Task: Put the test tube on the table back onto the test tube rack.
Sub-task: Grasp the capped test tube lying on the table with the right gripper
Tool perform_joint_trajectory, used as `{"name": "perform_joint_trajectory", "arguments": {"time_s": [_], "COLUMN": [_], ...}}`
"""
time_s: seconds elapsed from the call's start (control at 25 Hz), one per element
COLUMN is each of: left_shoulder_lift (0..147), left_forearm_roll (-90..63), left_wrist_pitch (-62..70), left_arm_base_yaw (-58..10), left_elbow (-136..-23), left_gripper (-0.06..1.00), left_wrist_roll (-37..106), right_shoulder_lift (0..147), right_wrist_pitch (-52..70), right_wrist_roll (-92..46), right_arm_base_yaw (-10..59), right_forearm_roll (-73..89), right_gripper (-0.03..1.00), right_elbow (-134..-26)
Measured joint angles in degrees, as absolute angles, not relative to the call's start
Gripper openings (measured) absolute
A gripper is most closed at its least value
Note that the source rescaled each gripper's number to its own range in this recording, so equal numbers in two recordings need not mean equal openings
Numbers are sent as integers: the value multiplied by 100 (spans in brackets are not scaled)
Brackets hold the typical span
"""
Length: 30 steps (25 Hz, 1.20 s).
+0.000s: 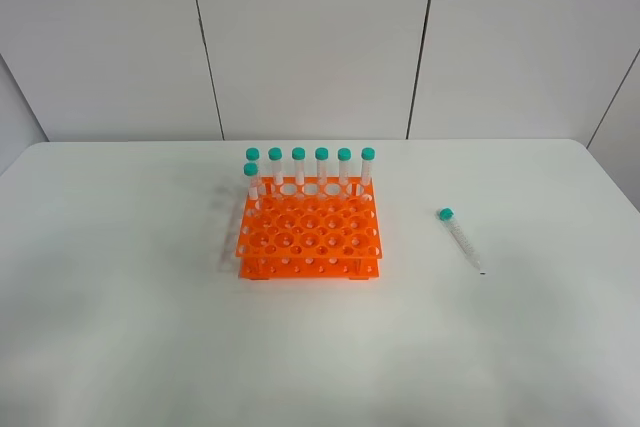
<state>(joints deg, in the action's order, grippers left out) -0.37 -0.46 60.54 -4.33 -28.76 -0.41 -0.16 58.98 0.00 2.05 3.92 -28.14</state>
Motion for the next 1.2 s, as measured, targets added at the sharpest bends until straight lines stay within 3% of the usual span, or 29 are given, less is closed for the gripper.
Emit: {"name": "perform_joint_trajectory", "arguments": {"time_s": [0.6,1.2], "left_shoulder_lift": [-37,-37], "left_forearm_roll": [-46,-46], "left_wrist_pitch": [6054,6054], "left_arm_base_yaw": [-433,-433], "left_elbow": [-2876,-2876], "left_gripper": [88,88], "left_wrist_roll": [-41,-41], "right_shoulder_lift": [488,6372], "right_wrist_pitch": [5919,6302], "right_wrist_roll": [0,-369], "right_arm_base_yaw": [205,205], "right_forearm_roll": [399,412], "right_gripper": [100,100], "right_elbow": [-3065,-5773]}}
